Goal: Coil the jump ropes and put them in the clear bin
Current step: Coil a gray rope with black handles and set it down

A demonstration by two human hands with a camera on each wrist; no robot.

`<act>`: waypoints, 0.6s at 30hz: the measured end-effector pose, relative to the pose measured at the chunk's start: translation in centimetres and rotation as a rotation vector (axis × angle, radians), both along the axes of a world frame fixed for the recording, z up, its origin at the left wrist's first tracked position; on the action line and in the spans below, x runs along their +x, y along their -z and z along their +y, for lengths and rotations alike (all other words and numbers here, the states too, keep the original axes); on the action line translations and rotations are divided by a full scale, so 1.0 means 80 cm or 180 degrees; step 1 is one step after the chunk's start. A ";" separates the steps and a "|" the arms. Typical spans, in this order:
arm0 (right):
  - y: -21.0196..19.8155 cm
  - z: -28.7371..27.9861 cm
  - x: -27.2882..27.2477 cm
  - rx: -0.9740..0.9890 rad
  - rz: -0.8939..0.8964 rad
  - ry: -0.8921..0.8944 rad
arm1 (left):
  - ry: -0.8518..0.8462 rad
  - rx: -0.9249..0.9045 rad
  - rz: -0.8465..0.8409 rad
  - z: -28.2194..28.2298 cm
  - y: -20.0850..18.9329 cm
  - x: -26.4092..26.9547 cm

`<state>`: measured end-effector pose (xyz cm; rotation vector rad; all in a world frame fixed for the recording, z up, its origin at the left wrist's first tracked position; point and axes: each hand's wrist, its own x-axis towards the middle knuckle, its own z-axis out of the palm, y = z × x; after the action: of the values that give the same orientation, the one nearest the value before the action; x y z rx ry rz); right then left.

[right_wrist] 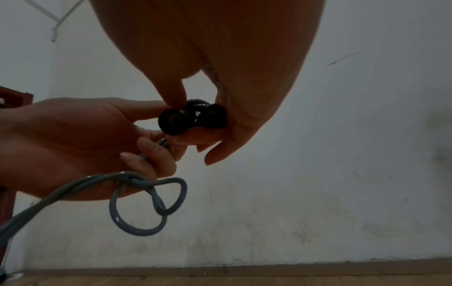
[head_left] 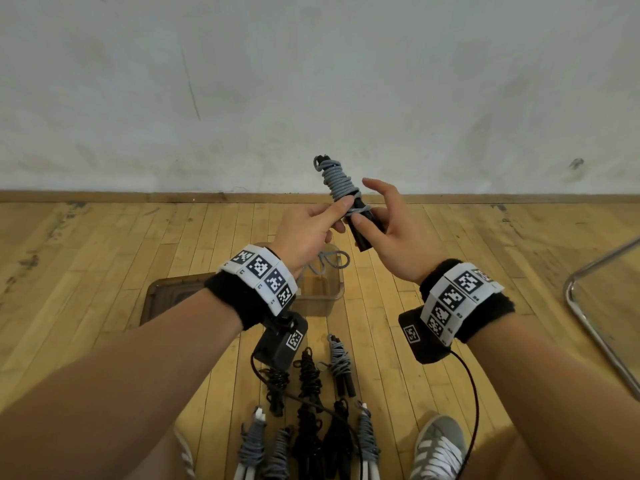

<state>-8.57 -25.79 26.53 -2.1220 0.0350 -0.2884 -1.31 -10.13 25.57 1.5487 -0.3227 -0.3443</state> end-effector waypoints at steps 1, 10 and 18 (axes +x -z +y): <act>0.002 0.001 0.000 -0.0042 0.0008 -0.0054 | 0.0014 0.0000 0.0002 0.001 0.000 0.001; 0.003 0.000 0.001 -0.0239 -0.0055 -0.0213 | -0.0085 0.0100 0.0022 0.003 0.002 0.003; 0.013 -0.002 0.000 -0.0210 0.0087 -0.0142 | 0.0017 0.0359 -0.0305 -0.002 -0.001 0.003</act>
<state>-8.60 -25.94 25.51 -2.1893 -0.0058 -0.2370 -1.11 -10.27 25.62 1.6789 -0.3879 -0.2971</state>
